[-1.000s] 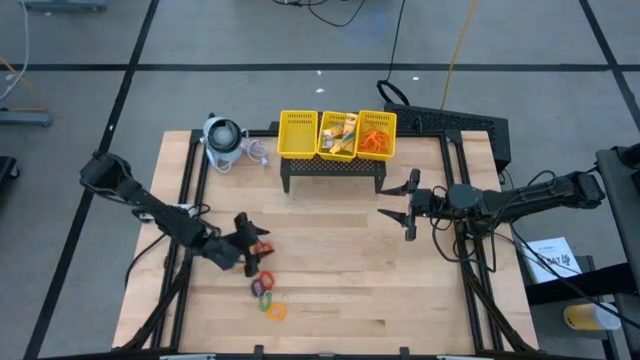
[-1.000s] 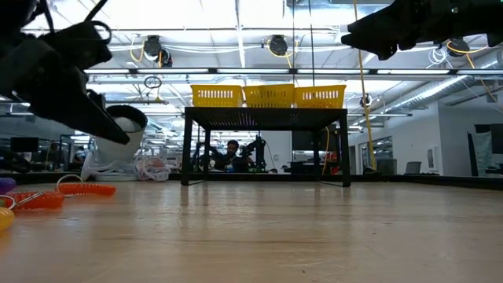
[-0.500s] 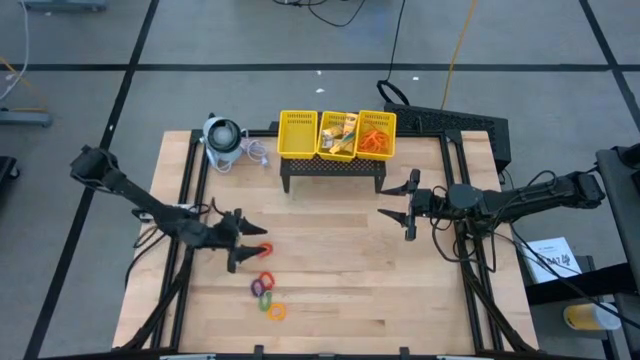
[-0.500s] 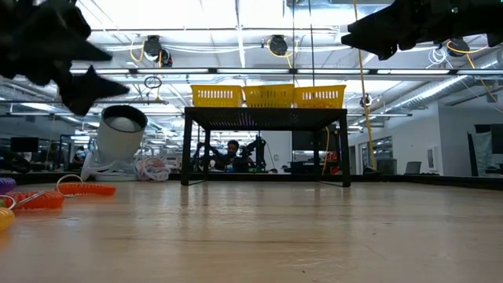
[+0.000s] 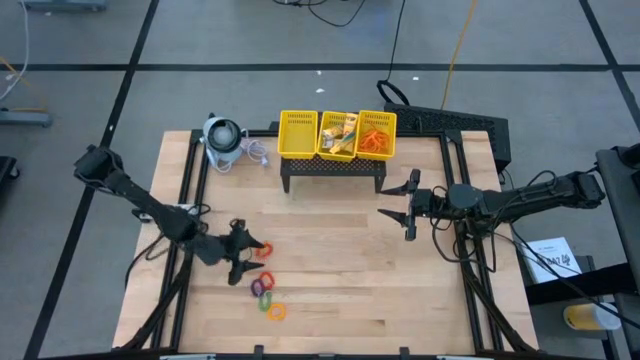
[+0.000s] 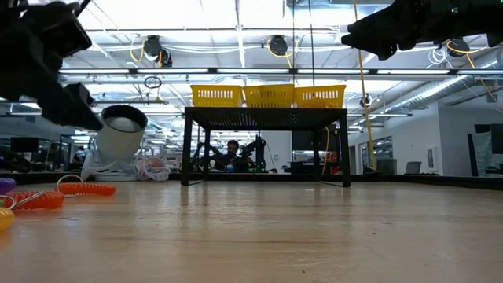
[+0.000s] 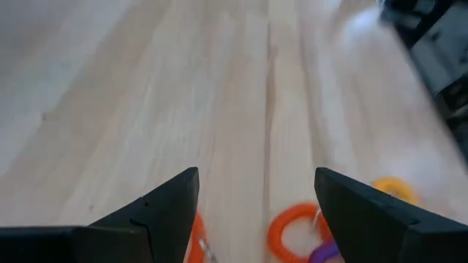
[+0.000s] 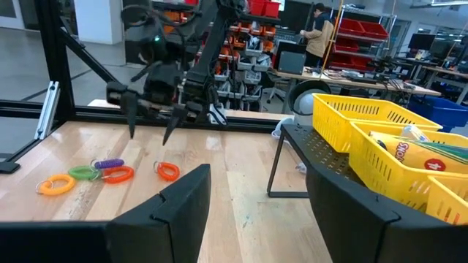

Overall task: Pick & Place Office Desk Supplies
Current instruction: Put the orange spring keychain into the left yellow bin on the shelf

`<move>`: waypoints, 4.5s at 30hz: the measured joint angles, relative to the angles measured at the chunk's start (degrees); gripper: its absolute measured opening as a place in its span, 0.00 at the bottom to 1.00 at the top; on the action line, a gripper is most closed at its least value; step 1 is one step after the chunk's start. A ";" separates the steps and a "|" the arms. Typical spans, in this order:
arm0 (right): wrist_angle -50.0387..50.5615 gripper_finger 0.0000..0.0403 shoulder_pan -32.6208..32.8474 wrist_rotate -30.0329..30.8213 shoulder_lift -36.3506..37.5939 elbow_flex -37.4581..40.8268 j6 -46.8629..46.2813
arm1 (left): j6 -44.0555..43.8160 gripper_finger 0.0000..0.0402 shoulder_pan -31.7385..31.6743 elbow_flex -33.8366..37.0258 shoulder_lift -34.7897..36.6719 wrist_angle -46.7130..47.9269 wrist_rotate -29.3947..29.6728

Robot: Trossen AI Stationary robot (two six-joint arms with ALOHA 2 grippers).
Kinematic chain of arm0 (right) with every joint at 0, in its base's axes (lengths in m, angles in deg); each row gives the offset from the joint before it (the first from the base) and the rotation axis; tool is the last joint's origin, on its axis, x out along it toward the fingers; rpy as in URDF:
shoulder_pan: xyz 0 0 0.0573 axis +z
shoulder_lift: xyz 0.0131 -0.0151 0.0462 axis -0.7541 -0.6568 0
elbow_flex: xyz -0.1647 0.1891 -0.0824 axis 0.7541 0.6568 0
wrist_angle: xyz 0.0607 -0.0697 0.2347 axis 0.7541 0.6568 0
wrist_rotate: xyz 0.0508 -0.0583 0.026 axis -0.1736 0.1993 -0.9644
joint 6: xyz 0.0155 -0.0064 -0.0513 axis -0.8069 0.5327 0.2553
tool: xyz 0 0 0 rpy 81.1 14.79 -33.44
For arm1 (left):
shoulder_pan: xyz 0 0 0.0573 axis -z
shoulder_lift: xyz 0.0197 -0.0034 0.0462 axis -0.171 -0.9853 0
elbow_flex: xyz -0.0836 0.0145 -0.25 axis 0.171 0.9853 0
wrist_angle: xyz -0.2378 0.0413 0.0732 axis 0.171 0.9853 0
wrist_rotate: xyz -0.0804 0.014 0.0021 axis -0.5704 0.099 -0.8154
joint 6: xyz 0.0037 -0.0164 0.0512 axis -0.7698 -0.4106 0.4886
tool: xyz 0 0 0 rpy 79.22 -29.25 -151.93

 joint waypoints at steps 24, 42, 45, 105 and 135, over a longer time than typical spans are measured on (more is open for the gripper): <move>0.00 0.53 0.00 0.00 -0.02 0.00 1.04 | -7.71 0.70 -1.59 -1.73 -20.61 0.35 0.56; 0.00 0.53 0.00 0.01 -0.01 0.00 1.03 | -8.27 0.59 -1.57 -1.69 -20.94 0.72 0.96; -0.01 0.53 0.00 0.01 -0.02 0.00 1.03 | -8.99 0.49 -1.59 -1.67 -20.97 0.80 1.47; -0.04 0.53 0.00 0.01 -0.02 0.00 0.99 | -17.04 0.15 -1.57 -1.62 -20.99 0.65 6.22; -0.08 0.53 0.00 0.00 -0.02 0.00 0.99 | -16.91 0.11 -1.61 -1.60 -20.29 -5.85 4.28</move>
